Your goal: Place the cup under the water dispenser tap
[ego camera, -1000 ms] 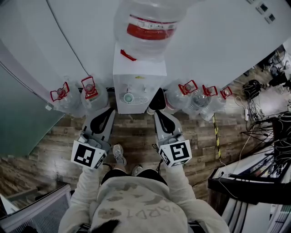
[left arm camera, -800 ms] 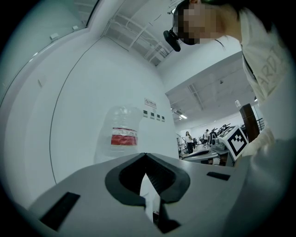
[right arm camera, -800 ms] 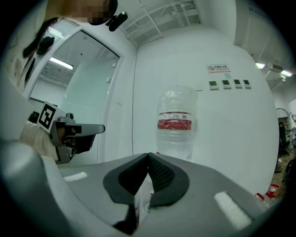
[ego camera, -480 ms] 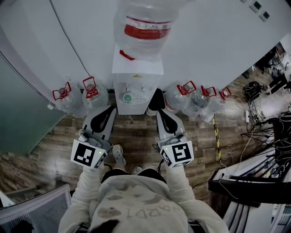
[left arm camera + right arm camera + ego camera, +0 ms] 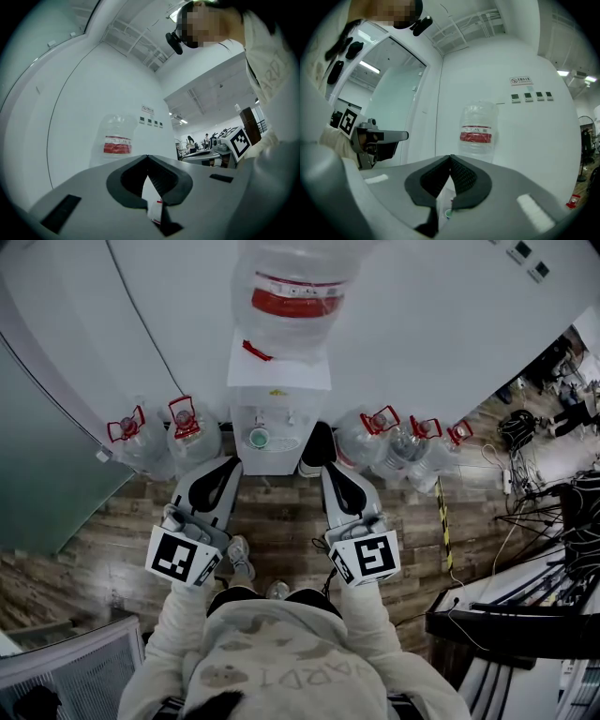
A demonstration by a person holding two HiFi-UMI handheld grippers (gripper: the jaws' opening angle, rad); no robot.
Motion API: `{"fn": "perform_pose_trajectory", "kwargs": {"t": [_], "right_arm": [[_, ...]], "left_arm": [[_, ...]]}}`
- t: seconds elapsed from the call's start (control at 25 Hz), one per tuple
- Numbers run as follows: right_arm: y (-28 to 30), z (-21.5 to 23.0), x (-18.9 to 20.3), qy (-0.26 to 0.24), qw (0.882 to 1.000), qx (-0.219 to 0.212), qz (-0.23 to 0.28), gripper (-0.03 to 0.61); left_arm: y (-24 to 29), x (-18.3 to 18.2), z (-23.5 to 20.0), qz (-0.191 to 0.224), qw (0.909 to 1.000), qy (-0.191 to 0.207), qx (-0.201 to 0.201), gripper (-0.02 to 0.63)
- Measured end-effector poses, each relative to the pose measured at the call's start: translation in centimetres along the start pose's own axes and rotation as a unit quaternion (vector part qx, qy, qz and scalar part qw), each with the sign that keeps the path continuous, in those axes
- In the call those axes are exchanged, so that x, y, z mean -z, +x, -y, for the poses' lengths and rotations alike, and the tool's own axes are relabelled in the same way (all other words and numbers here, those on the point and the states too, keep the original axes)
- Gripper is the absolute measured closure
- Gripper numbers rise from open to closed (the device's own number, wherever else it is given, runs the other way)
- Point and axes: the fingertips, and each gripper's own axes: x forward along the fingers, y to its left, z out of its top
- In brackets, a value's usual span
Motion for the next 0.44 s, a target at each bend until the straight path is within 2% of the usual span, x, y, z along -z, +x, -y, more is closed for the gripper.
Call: {"fn": "perform_pose_trajectory", "kwargs": {"t": [0.44], "right_arm": [[-1.7, 0.2, -0.6, -0.002, 1.0, -0.003, 0.008, 0.569]], "left_arm": [[0.0, -0.5, 1.9, 0.004, 1.0, 0.003, 0.001, 0.609]]}}
